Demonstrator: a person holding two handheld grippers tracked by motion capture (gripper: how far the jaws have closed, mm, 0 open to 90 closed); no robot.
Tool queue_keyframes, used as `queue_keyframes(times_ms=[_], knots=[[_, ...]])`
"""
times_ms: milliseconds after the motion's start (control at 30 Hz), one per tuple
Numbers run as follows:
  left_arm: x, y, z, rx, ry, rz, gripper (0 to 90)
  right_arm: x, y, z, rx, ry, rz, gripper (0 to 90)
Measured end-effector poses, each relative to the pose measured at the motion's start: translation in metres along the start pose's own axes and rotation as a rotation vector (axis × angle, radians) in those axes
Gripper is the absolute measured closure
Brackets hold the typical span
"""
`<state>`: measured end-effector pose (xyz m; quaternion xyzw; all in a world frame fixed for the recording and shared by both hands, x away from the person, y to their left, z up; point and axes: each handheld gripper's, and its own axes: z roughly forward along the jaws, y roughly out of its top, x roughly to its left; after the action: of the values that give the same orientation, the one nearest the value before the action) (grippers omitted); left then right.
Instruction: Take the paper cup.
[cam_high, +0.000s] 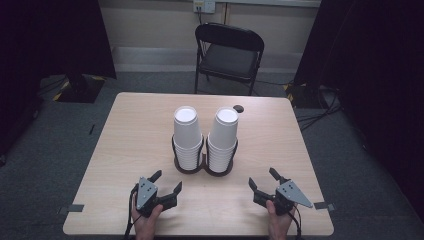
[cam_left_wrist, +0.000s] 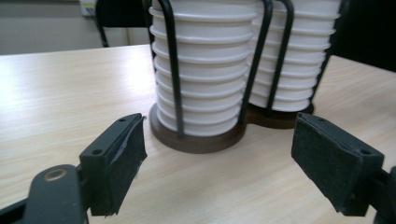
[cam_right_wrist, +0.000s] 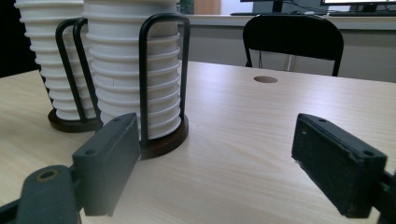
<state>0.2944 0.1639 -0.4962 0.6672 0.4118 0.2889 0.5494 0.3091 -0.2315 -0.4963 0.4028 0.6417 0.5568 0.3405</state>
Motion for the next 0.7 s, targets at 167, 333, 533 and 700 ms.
queue_keyframes(times_ms=[167, 333, 533, 700], knots=[[0.002, 0.005, -0.001, -0.010, -0.046, -0.018, 16.0, 0.006, 0.000, 0.000, 0.023, -0.023, -0.019, 14.0], [-0.001, 0.015, 0.002, 0.025, -0.080, -0.027, 16.8, 0.011, 0.000, -0.001, 0.026, -0.019, -0.030, 14.0], [-0.005, 0.027, 0.005, 0.014, -0.133, -0.024, 25.5, 0.015, 0.000, -0.001, 0.026, -0.061, -0.027, 17.2], [-0.008, 0.040, 0.006, -0.008, -0.165, -0.014, 24.2, 0.021, 0.002, 0.003, 0.060, -0.090, -0.020, 19.5]])
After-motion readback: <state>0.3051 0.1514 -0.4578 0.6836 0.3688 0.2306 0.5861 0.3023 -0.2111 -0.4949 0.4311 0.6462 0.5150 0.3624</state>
